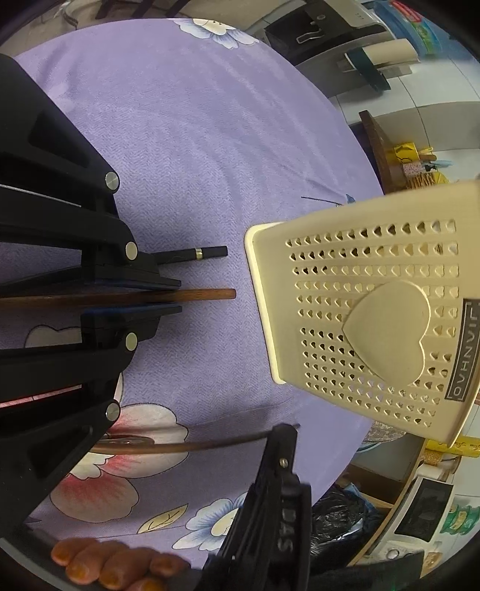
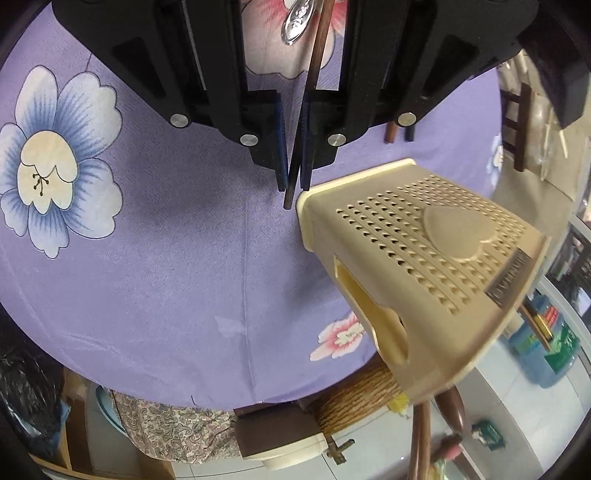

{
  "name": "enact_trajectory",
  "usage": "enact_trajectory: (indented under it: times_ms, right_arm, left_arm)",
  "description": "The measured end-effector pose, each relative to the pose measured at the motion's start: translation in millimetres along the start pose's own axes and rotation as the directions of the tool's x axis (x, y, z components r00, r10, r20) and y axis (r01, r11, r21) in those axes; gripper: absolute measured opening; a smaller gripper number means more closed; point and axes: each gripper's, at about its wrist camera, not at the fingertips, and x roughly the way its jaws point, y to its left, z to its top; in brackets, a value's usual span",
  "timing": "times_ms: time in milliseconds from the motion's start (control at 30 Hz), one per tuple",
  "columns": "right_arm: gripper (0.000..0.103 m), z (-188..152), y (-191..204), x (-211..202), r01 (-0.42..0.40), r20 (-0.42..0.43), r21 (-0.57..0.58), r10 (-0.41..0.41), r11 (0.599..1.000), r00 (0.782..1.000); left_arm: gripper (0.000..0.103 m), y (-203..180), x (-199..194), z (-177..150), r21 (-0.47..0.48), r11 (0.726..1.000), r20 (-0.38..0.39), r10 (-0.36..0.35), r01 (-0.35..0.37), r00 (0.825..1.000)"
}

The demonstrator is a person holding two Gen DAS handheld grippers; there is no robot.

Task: Organize utensils
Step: 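Carry the chopstick with the left gripper while the right carries its chopstick to the holder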

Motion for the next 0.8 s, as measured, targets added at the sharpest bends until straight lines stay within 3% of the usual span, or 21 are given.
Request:
enact_trajectory:
  times_ms: [233, 333, 400, 533, 667, 800]
  right_arm:
    - [0.008, -3.3, 8.1, -29.0, -0.016, 0.064, -0.045, 0.018, 0.999, 0.998]
    - [0.008, -3.7, 7.4, -36.0, -0.03, 0.076, -0.049, 0.033, 0.998, 0.997]
    - [0.008, -4.4, 7.1, -41.7, -0.041, 0.083, -0.054, 0.045, 0.998, 0.996]
    - [0.008, -5.6, 8.2, -54.3, -0.067, 0.098, -0.06, 0.073, 0.996, 0.993]
    - [0.007, -6.3, 11.2, -65.4, -0.11, 0.103, -0.068, 0.116, 0.992, 0.988]
    - [0.007, -8.1, 16.9, -86.3, -0.174, 0.119, -0.088, 0.184, 0.981, 0.976]
  left_arm:
    - [0.027, -10.9, 10.3, 15.8, 0.037, 0.999, -0.017, 0.011, -0.011, 1.0]
    - [0.023, -12.4, 14.4, 20.0, 0.052, 0.998, -0.011, 0.029, -0.028, 1.0]
    - [0.009, -11.2, 15.6, 22.3, 0.05, 0.998, -0.014, 0.039, -0.038, 0.999]
    - [0.008, -0.9, 13.1, 25.3, 0.0, 1.0, -0.011, 0.005, -0.005, 1.0]
    - [0.008, 9.0, -11.1, 25.8, -0.042, 0.999, 0.064, -0.019, 0.022, 0.998]
    - [0.008, 17.8, -53.2, 25.7, -0.076, 0.995, 0.17, -0.046, 0.06, 0.984]
